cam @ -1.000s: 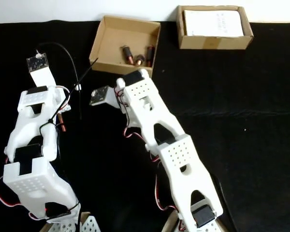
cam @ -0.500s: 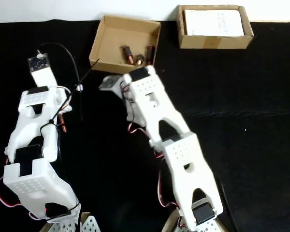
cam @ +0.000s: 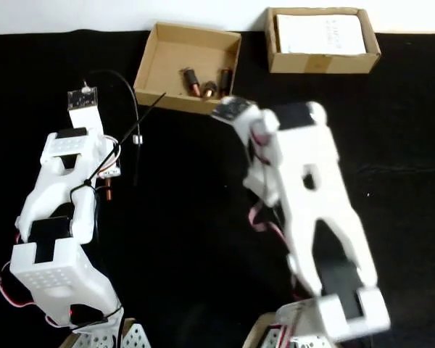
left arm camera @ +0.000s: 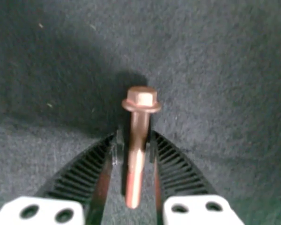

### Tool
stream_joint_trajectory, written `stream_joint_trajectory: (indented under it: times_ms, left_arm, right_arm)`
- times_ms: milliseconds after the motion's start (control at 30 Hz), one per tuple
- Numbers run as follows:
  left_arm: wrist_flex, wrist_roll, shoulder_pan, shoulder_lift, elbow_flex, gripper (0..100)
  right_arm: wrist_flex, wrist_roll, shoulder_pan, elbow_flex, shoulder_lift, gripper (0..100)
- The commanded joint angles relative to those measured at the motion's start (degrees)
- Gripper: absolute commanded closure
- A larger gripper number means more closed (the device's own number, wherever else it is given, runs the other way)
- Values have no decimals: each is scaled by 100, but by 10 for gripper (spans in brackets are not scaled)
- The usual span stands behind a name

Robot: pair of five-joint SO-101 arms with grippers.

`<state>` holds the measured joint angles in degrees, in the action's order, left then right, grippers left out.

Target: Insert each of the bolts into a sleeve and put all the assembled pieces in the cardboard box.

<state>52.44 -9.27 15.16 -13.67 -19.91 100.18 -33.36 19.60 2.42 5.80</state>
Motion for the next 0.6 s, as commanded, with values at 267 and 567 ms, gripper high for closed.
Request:
stream_joint_trajectory:
  times_ms: [267,567]
  left_arm:
    - [70,738,-549,488,136,992]
    - [527,1345,-1341,3829,-1024,992]
  right_arm:
    - [-4,378,-1402,1138,3512,990]
    - [-13,721,-1613,1165,4936,990]
